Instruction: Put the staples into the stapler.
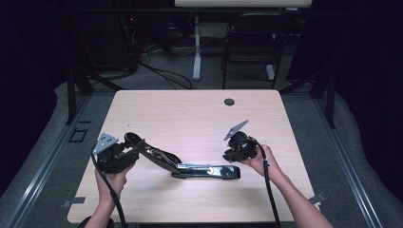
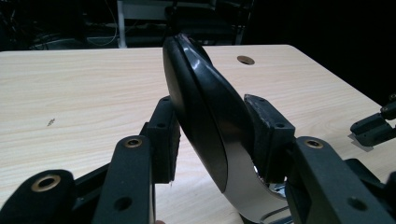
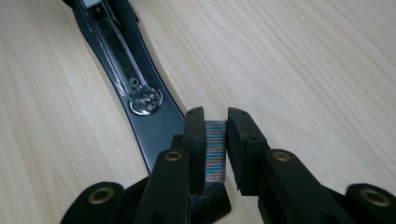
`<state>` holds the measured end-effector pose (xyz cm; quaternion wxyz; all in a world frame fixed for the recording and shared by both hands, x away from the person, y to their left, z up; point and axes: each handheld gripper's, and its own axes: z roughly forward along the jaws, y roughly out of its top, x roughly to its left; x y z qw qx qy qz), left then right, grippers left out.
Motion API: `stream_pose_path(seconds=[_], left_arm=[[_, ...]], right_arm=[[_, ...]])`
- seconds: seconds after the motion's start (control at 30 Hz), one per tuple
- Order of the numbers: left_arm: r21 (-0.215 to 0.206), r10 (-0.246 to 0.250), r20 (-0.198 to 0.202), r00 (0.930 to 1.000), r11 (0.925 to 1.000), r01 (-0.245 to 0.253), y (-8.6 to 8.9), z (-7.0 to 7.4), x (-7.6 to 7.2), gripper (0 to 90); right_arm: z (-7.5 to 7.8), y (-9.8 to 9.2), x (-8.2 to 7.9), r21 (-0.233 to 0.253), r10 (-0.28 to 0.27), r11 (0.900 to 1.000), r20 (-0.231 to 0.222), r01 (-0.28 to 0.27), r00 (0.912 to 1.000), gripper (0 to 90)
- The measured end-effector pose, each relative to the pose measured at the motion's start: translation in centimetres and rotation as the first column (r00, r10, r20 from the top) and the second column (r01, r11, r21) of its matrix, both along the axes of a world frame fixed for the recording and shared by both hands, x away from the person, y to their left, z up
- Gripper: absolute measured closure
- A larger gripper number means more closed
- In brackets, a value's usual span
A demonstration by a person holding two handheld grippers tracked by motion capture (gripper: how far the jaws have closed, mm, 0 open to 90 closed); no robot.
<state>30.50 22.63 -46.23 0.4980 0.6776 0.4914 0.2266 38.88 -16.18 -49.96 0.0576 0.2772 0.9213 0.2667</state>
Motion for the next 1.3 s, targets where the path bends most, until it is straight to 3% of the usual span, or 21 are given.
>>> stream_pose_path(seconds=[0.3, 0.63, 0.97, 1.3], left_arm=[[0.001, 0.0, -0.003, 1.0, 1.0, 0.0, 0.0, 0.0, 0.0, 57.7], [0.003, -0.003, 0.002, 1.0, 1.0, 0.003, 0.0, 0.0, 0.0, 57.6], [0.009, -0.003, 0.004, 1.0, 1.0, 0.002, -0.1, 0.0, -0.1, 57.5], [0.007, -0.002, 0.007, 1.0, 1.0, 0.002, -0.1, 0.0, -0.1, 57.4]], right_arm=[[0.5, 2.6, 0.5, 0.033, 0.075, 0.997, 0.032, -0.076, 0.9967, 78.2], [0.6, 4.5, 0.0, 0.088, 0.148, 0.984, 0.051, -0.152, 0.9877, 78.1], [-0.2, 5.4, -0.6, 0.088, 0.208, 0.973, 0.057, -0.212, 0.9765, 78.1], [-0.4, 5.6, -0.8, 0.084, 0.227, 0.969, 0.06, -0.232, 0.972, 78.2]])
